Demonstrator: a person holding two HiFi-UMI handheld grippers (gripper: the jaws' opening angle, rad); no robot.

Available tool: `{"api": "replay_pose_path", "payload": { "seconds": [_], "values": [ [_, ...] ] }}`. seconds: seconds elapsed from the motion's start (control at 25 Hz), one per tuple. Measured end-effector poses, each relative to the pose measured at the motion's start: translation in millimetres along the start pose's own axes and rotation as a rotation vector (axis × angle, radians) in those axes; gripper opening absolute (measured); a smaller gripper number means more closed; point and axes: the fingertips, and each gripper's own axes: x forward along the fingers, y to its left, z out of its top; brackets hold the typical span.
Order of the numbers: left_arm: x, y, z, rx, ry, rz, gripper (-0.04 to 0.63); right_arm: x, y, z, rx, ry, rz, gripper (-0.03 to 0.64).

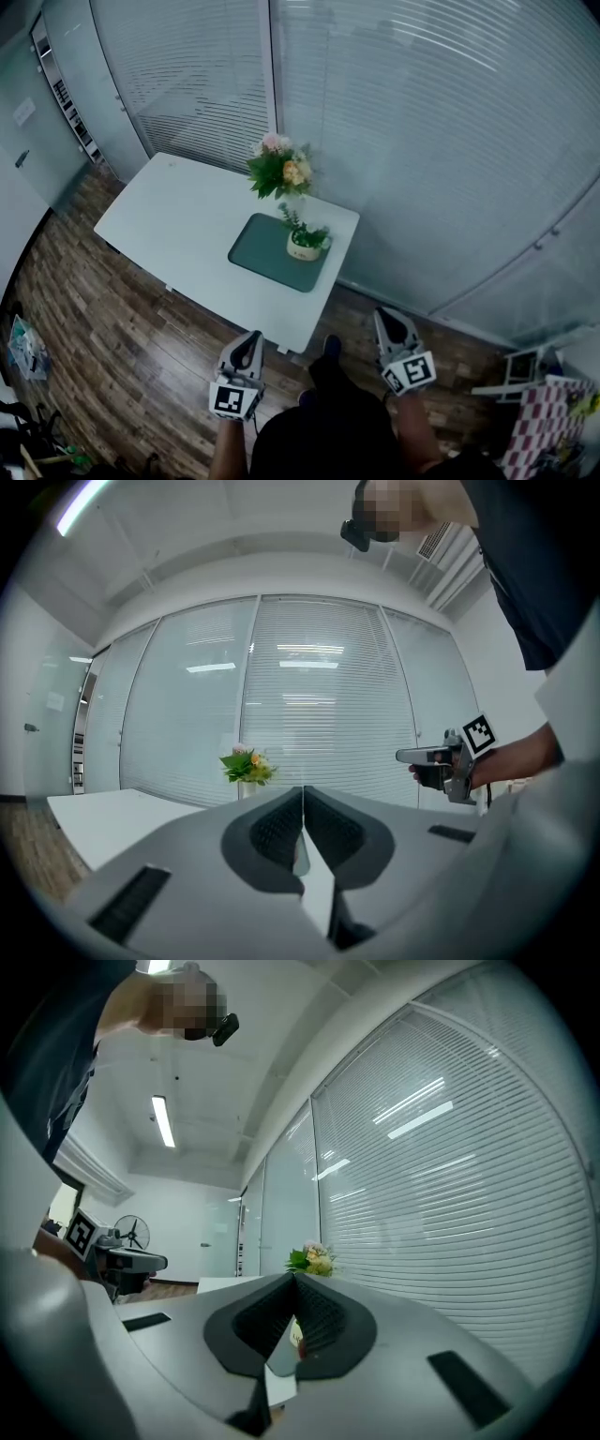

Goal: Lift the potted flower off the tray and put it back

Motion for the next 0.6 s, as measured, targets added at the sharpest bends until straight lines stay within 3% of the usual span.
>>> {"api": "replay_pose_path", "payload": {
  "seconds": [0.16, 0.32, 0.6],
  "values": [
    [-4.6, -8.7, 2.4, 0.012, -0.016, -0.022, 0.008, -8.0, 11.7, 0.3, -0.044, 0.011, 0.022, 0.005],
    [-8.0, -14.1, 15.5, -0.068, -0.052, -0.023, 0.008, -9.3, 14.5, -3.2, -0.065, 0.023, 0.051, 0.003],
    [-10.4, -12.3, 22.5, -0.043, -0.052, 0.008, 0.008, -4.9, 18.7, -1.7, -0.115, 0.059, 0.085, 0.003]
  ]
}}
